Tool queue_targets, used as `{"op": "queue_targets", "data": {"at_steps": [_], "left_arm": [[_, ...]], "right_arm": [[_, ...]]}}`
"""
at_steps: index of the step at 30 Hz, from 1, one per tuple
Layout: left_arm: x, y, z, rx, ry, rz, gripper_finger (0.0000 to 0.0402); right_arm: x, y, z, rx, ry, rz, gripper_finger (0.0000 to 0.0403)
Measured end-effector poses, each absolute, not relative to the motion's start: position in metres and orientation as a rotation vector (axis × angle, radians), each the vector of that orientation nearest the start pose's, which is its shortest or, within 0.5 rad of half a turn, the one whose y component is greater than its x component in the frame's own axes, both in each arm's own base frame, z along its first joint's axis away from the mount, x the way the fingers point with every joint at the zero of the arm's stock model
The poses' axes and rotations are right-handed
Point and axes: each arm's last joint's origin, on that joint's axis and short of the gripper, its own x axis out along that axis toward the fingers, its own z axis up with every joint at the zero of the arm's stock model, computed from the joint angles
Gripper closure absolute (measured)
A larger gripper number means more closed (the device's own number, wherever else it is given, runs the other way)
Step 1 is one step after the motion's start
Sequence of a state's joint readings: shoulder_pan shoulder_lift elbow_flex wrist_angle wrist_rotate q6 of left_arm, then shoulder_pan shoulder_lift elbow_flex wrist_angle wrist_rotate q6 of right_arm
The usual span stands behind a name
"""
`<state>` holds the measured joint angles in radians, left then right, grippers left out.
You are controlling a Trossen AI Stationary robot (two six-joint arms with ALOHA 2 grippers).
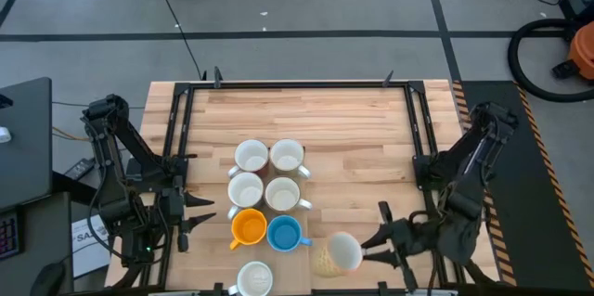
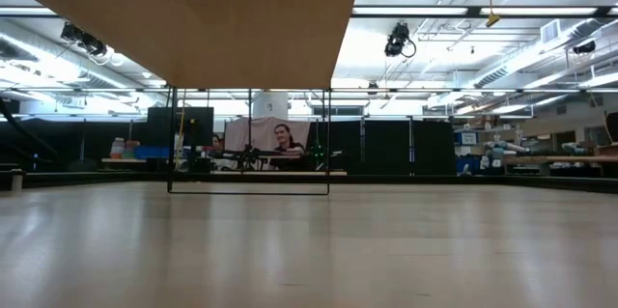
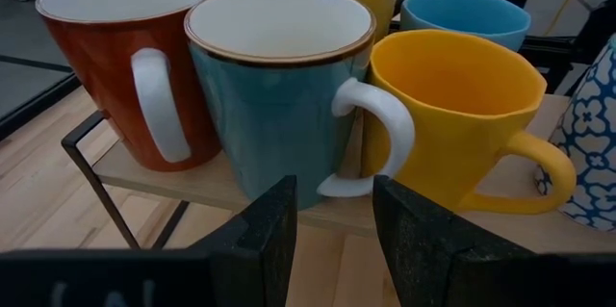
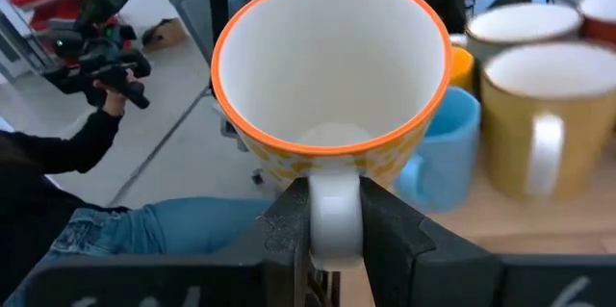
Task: Place coffee mugs
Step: Put the yellow mug on the shelf aligned with the blue mug
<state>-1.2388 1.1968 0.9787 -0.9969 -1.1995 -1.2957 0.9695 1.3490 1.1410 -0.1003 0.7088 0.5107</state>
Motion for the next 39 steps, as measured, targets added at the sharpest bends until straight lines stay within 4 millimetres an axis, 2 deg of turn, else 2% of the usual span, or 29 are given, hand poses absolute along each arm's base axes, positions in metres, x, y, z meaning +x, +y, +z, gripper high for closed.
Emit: {"op": "queue_targets", "data": {"at_steps": [4,10,19,23,39], "left_arm": [[0.092,-0.183,0.282,-0.141,0.335,0.212,0.0257],[0.092,-0.183,0.282,-0.143,0.335,0.212,0.0257],[0.092,-0.184,0.281,-0.146,0.362,0.202,0.0257],[0.091,-0.184,0.28,-0.153,0.397,0.19,0.0257],[0.091,-0.184,0.28,-0.153,0.401,0.188,0.0257]], "right_arm": [[0.199,0.256,0.353,0.227,0.28,0.187,0.0323],[0.223,0.284,0.354,0.211,0.297,0.165,0.0323],[0.253,0.313,0.333,0.18,0.328,0.13,0.0323],[0.263,0.317,0.32,0.161,0.348,0.108,0.0323],[0.283,0.303,0.301,0.232,0.464,0.061,0.0323]]}}
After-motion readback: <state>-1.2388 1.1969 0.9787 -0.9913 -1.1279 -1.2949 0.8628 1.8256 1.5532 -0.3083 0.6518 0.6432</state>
